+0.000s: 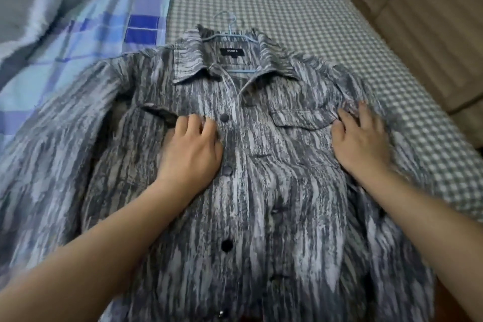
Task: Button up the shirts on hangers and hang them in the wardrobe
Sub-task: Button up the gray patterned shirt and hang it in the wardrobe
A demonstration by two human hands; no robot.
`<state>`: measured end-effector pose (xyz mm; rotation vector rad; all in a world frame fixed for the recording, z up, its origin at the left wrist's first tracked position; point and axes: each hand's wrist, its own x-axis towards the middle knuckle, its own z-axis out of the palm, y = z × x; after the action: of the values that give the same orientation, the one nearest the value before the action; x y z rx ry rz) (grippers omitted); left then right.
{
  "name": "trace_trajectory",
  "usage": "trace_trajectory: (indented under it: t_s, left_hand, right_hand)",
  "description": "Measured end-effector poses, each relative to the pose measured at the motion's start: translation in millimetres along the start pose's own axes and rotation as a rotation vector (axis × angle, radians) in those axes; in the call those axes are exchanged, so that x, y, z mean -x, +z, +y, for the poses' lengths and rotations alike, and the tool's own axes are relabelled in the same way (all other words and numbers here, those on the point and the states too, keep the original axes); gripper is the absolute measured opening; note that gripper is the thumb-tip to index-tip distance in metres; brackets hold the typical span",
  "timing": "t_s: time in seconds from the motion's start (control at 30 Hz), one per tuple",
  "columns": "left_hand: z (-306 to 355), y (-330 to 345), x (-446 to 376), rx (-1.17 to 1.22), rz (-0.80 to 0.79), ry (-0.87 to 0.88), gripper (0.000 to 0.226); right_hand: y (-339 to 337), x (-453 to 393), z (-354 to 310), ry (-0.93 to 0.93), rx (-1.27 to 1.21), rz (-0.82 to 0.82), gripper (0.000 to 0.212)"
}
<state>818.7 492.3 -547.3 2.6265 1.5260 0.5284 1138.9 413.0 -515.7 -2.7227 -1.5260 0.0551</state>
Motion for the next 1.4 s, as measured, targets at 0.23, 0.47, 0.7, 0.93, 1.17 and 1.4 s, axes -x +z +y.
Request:
trace_trajectory:
  t_s: [0.23,0.47,0.7,0.93,1.17,1.4]
  left_hand:
    - [5,-3,1,-0.138,-0.108,-0.094,0.032]
    - [99,-56,79,0.600,-0.097,-0.477,0.060]
    - [133,-67,96,0.328,-0.251,-0.537,0.041]
    - [123,-58,105,0.285,-0.300,-0.675,0.043]
    - [102,-53,114,0.829,-0.226,-0.748,0.029]
    - [99,-82,116,1.319,-0.337,-0.786,0.019]
  right_hand:
    - [-5,14,3,-0.097,-0.054,0.075,0.059]
    - [-23,147,52,0.028,-0.096,-0.120,0.092]
    - [-81,128,161,0.008,0.223,0.324,0.055]
    - [-98,106,171,0.143,0.459,0.016,0.048]
    - [-21,158,98,-0.143,-0.299,-0.093,0.063]
    - [-66,203,127,-0.172,-0.697,-0.109,0.042]
